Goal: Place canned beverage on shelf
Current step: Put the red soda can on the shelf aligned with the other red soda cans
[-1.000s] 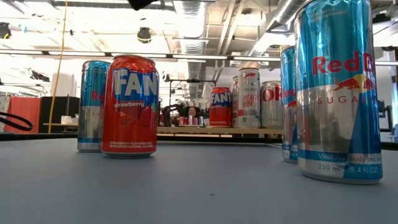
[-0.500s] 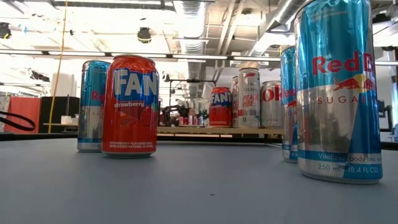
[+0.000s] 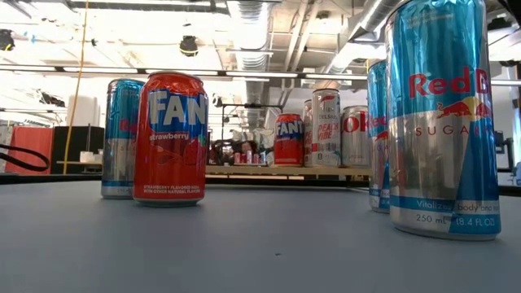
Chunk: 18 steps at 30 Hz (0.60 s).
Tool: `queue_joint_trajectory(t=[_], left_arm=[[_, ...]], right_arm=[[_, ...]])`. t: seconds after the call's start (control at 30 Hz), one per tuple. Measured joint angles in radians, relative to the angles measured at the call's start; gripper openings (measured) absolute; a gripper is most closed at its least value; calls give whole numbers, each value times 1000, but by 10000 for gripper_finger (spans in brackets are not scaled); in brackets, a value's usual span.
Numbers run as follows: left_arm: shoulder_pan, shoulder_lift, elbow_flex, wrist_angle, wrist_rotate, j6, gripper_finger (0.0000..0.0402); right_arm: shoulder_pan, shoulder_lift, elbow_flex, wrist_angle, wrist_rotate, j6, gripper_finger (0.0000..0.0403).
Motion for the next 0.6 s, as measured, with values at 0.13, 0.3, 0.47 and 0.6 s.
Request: queue_joint_trajectory(t=[0.13,0.3,0.47,0.6], left_arm=[[-37,28,0,-58,-14,-6,251],[-100,65,-2,-60,-40,30,251],[-174,69,-2,-60,-180,18,251],[-205,65,-2,-65,-254,-16,251]], right_arm=[[25,56,0,-12,20,87,320],[53,81,0,-10,24,128,320],[65,150,0,-14,29,103,320],[56,162,0,-28,99,92,320]])
